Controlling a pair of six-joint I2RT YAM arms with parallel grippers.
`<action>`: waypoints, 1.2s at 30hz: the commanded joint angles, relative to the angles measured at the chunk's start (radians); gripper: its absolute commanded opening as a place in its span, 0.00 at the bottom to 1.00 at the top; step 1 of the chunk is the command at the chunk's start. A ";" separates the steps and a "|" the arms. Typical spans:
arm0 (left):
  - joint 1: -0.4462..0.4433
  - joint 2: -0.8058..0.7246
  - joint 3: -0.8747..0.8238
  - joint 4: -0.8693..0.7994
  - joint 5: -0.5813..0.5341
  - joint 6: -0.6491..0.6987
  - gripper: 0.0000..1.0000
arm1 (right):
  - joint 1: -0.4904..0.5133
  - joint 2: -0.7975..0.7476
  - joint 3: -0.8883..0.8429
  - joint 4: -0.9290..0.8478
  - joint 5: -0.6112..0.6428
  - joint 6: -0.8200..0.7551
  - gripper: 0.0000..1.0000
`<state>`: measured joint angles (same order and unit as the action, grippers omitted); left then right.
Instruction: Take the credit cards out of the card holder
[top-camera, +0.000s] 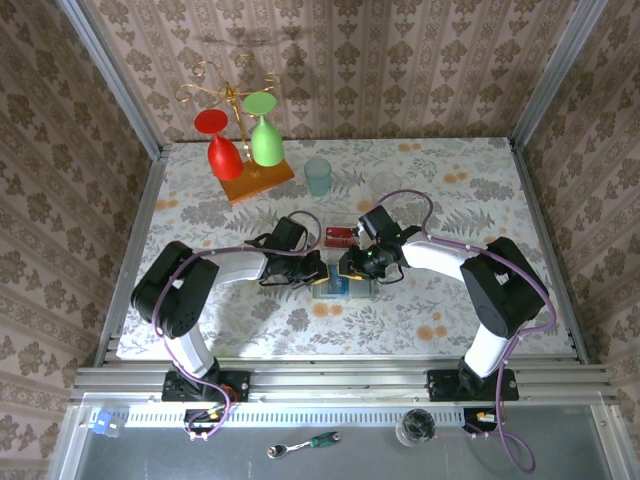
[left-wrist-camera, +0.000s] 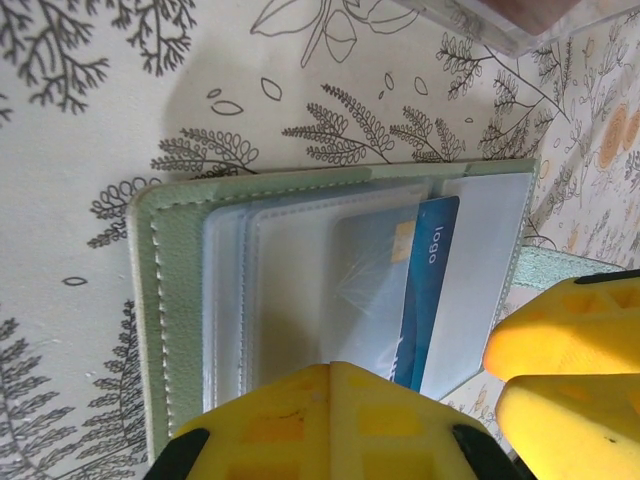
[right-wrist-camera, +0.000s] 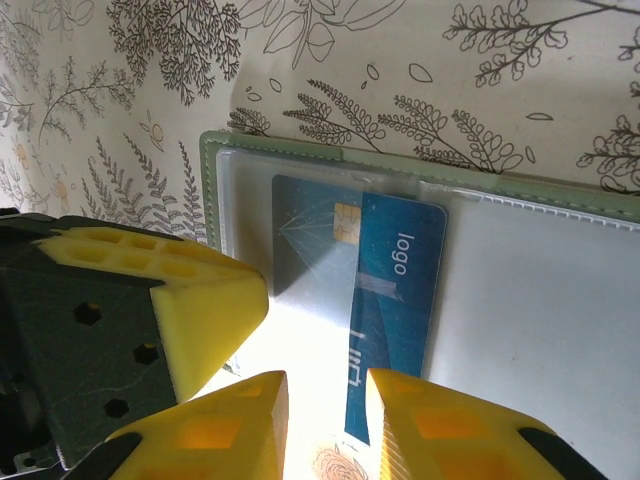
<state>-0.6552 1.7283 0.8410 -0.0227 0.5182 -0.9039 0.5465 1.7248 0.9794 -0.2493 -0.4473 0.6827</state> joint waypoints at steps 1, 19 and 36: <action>-0.003 0.021 -0.011 -0.013 -0.006 0.018 0.00 | -0.008 0.012 -0.021 0.016 0.006 0.010 0.29; 0.002 0.024 -0.027 -0.020 -0.007 0.020 0.00 | -0.015 0.068 -0.038 0.059 -0.035 0.032 0.31; 0.003 0.025 -0.025 -0.024 -0.006 0.021 0.00 | -0.017 0.043 -0.051 0.067 -0.021 0.038 0.34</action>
<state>-0.6540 1.7290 0.8307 -0.0219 0.5163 -0.9039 0.5339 1.7798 0.9459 -0.1837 -0.4641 0.7109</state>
